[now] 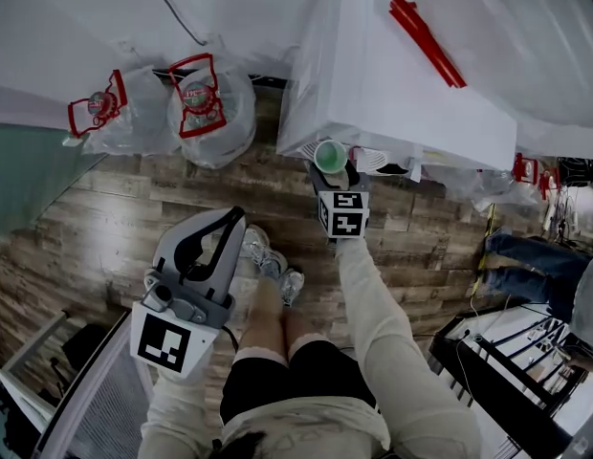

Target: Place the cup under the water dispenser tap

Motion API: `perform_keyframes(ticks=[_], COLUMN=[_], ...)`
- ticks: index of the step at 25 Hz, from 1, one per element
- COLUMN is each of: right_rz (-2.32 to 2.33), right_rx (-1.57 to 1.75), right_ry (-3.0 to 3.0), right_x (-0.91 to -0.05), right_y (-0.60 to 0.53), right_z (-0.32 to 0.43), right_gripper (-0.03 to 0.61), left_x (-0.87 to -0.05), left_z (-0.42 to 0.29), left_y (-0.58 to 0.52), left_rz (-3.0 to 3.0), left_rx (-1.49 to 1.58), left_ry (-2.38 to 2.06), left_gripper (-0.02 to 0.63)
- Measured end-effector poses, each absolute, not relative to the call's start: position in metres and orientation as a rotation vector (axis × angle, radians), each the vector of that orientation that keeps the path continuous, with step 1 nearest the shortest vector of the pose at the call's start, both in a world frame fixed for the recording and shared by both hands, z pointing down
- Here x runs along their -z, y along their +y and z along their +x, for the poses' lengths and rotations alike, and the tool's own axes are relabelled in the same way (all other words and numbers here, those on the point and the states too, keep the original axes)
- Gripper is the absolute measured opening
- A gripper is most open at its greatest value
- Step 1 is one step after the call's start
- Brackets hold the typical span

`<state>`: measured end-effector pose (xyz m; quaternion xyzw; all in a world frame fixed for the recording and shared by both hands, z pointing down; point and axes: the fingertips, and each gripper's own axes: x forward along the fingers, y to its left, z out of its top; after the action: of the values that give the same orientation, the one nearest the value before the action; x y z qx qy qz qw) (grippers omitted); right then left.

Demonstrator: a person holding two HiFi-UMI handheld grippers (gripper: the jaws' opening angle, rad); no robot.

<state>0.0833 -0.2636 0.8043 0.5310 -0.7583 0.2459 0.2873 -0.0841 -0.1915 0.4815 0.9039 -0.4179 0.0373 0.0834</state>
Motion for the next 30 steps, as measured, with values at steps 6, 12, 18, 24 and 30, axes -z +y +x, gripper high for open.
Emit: perform_keyframes(ticks=[6,12,18,24,30], right_rz=[1.416,1.42,1.409,1.39,1.413], right_rx=[-0.658,-0.624,-0.649,-0.661,-0.682], right_ry=[-2.019,-2.015,-2.024,-2.033,-2.027], right_x=[-0.806,-0.806,-0.808,-0.806,-0.8], right_y=[-0.265,-0.27,-0.268,-0.264,-0.252], right_z=[0.085,0.088,0.085,0.08,0.086], right_gripper=[0.319,0.259,0.277,0.293,0.293], left_x=[-0.48,-0.482,-0.48,-0.476,-0.469], left_z=[-0.079,-0.081,-0.083,-0.084,-0.082], left_y=[-0.189,-0.187,-0.186,-0.185,-0.182], left_rz=[2.704,2.694,2.691,2.692,2.706], left_rx=[-0.117,-0.127,-0.124,-0.118,-0.117], left_ry=[-1.247,-1.263,-1.283,-1.294,-1.291], left_gripper=[0.005,0.005,0.005,0.005,0.005])
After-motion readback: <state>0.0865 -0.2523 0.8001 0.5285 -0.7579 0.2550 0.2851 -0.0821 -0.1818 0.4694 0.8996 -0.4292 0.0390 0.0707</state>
